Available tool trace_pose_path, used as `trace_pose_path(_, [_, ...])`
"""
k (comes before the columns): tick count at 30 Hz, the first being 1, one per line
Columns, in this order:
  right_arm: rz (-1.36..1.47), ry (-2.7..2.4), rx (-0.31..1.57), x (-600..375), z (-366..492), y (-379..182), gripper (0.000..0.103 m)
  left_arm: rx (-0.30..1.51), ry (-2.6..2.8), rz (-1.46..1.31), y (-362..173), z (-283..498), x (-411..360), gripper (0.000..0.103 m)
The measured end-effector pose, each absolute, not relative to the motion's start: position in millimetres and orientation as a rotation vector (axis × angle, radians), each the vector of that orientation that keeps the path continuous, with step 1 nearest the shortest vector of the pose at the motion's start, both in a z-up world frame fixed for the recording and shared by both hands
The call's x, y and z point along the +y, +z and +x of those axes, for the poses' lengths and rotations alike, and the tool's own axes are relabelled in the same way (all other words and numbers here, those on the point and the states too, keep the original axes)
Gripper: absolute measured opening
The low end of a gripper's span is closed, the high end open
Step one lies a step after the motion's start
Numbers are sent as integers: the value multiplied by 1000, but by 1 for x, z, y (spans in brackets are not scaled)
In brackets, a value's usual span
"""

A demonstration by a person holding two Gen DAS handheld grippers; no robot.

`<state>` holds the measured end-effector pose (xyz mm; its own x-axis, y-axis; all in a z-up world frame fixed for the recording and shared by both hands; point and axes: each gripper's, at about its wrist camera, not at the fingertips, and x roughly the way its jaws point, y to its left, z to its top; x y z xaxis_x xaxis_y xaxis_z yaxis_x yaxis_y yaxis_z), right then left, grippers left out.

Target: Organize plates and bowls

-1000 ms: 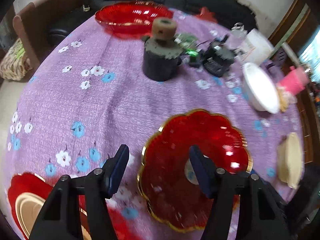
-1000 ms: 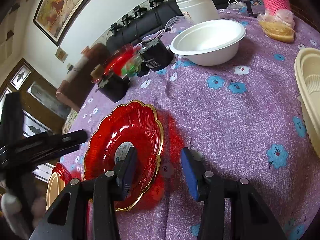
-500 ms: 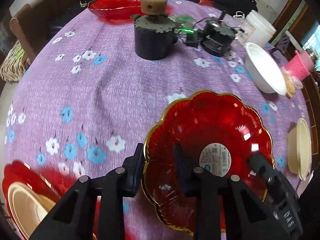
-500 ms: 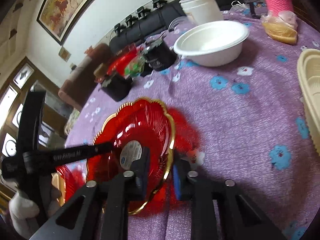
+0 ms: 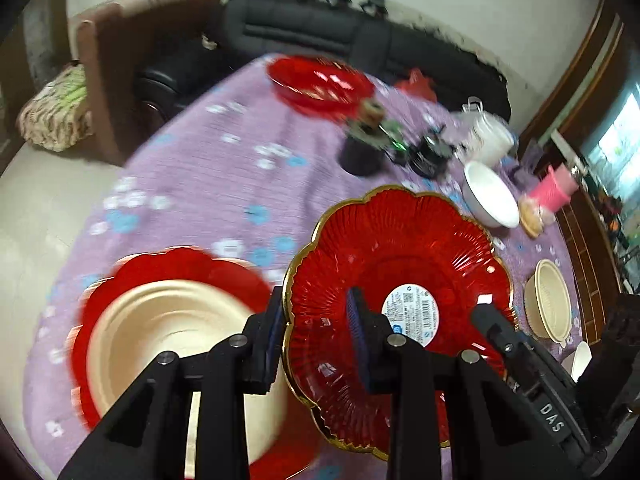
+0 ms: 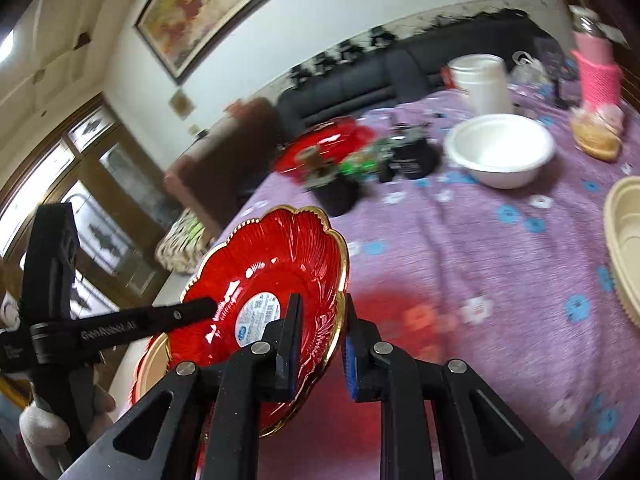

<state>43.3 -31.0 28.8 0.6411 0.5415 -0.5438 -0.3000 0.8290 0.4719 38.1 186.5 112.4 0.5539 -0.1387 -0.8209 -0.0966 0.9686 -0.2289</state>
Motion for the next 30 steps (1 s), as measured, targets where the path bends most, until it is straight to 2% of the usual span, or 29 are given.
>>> trace_pose_path(14, [183,613,824,85,16,17,20,949,99,-394,94,-26,292,29])
trace_pose_path(25, [91,588,881,118,17,-5,21,950,161,-366,68,-30,307,29])
trace_pose_path(28, [73,579,871,121,16,-5,22,929,167,-357,71,-33,306,33])
trace_pose_path(30, [64,565,858,122,14,-5,22,900,171,-344,78,-38,305,41])
